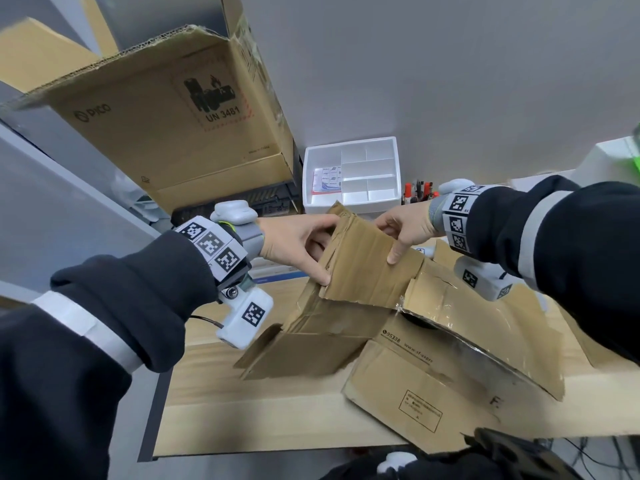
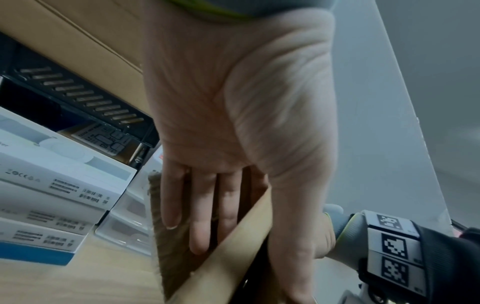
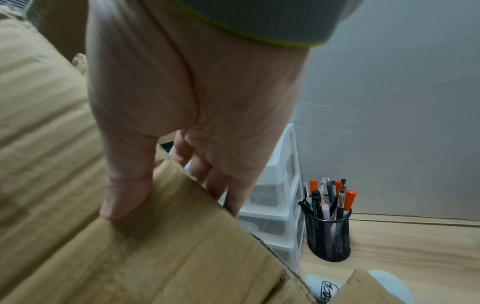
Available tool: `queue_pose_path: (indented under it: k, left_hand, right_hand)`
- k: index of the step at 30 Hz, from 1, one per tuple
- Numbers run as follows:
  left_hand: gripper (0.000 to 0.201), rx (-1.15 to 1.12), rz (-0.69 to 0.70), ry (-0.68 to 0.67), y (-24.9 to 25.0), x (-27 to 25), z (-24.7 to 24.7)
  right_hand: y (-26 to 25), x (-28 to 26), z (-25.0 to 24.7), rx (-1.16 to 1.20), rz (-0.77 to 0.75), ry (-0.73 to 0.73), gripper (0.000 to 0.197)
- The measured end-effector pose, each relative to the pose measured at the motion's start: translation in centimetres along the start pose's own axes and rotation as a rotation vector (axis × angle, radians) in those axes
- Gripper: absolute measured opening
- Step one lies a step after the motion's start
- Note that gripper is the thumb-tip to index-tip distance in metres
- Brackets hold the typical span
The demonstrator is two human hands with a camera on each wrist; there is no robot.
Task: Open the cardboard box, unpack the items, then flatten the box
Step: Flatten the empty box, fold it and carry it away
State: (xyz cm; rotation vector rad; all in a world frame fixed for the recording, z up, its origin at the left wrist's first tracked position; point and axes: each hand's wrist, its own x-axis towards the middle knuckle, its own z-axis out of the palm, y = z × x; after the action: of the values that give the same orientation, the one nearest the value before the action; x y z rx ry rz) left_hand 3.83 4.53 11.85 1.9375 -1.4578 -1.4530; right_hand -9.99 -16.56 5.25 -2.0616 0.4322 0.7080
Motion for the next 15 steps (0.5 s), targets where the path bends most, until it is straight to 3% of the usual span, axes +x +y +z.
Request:
queue_pose_path:
  k: [3, 7, 10, 15]
  left_hand:
    - [0.071, -0.032, -0.005, 0.021, -0.3, 0.2, -0.1]
    - [0.075, -0.077, -0.065, -0.04, -0.1, 0.4, 0.0]
    - [0.075, -0.001, -0.047, -0.089, -0.1, 0.5, 0.3]
    - [0.075, 0.066, -0.06, -0.053, -0.7, 0.6, 0.5]
  right_hand:
    - [0.0, 0.2, 0.3, 0.021, -0.003, 0.001, 0.059]
    - [0.3, 0.9, 1.0, 0.013, 0.014, -0.025, 0.062]
    - [0.5, 1.2, 1.5, 0.007, 0.014, -0.018, 0.063]
    - [0.0, 1.0, 2.2, 0.001, 0.007, -0.006, 0.057]
